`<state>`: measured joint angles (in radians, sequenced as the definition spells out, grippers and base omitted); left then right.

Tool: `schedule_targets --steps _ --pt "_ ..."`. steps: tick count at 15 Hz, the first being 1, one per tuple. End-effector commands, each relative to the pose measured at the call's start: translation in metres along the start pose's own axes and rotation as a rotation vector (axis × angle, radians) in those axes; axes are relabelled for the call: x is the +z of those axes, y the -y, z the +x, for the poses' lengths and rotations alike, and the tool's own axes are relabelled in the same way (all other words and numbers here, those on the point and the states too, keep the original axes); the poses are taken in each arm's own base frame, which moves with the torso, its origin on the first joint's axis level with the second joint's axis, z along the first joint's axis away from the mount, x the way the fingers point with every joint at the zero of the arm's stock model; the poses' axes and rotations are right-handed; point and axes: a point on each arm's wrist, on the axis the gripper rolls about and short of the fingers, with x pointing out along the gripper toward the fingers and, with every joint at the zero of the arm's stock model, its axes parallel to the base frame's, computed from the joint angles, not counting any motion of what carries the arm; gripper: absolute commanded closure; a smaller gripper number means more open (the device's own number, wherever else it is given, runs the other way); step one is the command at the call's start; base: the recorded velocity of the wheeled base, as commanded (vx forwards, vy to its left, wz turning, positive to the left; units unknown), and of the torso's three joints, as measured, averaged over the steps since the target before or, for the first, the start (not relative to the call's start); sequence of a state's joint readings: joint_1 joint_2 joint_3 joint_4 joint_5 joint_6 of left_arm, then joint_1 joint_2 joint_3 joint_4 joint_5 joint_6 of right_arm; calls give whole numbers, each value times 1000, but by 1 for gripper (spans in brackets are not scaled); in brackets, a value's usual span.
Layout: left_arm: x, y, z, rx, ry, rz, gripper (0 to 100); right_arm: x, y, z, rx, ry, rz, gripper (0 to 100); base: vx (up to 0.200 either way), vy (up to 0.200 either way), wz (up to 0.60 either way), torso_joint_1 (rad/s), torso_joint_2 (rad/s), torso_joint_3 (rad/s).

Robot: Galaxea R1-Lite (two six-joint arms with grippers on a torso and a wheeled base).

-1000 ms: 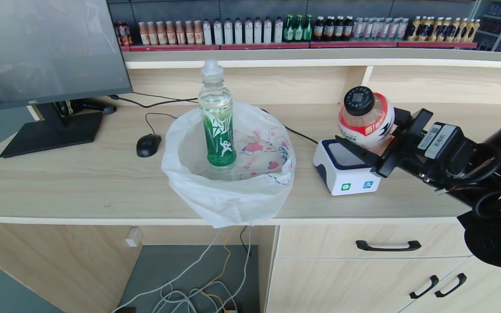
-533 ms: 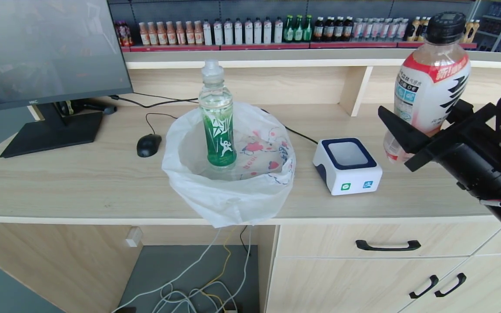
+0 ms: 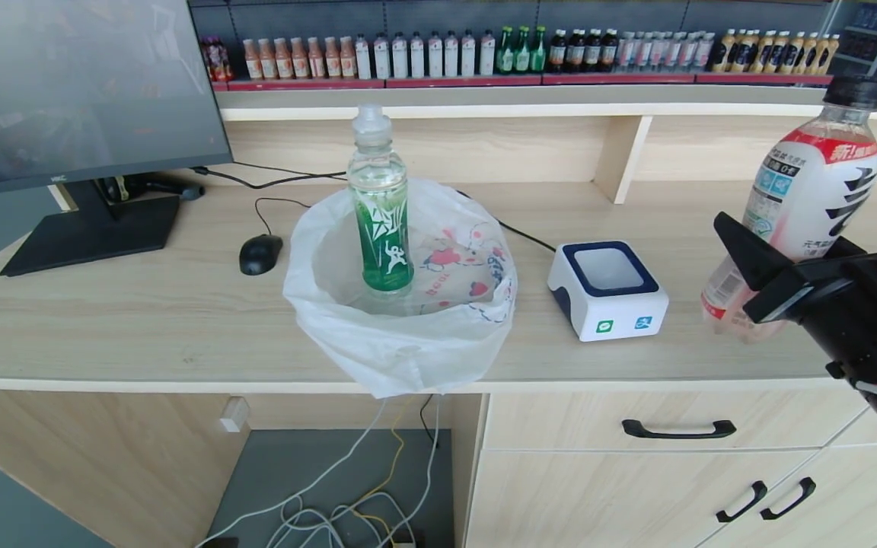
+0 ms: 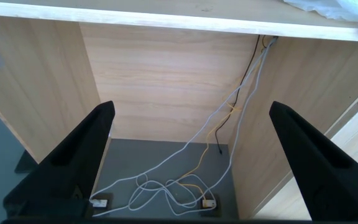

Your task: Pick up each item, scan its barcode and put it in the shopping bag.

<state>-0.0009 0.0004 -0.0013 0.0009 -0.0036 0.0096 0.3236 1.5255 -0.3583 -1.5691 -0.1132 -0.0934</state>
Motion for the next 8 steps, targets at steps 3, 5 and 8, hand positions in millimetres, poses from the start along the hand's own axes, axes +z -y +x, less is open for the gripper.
schedule_targets --steps 3,5,8 --pt "0 0 0 -2 2 0 0 -1 0 10 -6 12 18 100 0 0 0 0 0 0" --pt "0 0 0 0 2 0 0 -1 -2 16 -2 24 23 100 0 0 0 0 0 0" --pt "0 0 0 1 0 -3 0 1 -2 23 -5 39 24 100 0 133 0 3 2 -2"
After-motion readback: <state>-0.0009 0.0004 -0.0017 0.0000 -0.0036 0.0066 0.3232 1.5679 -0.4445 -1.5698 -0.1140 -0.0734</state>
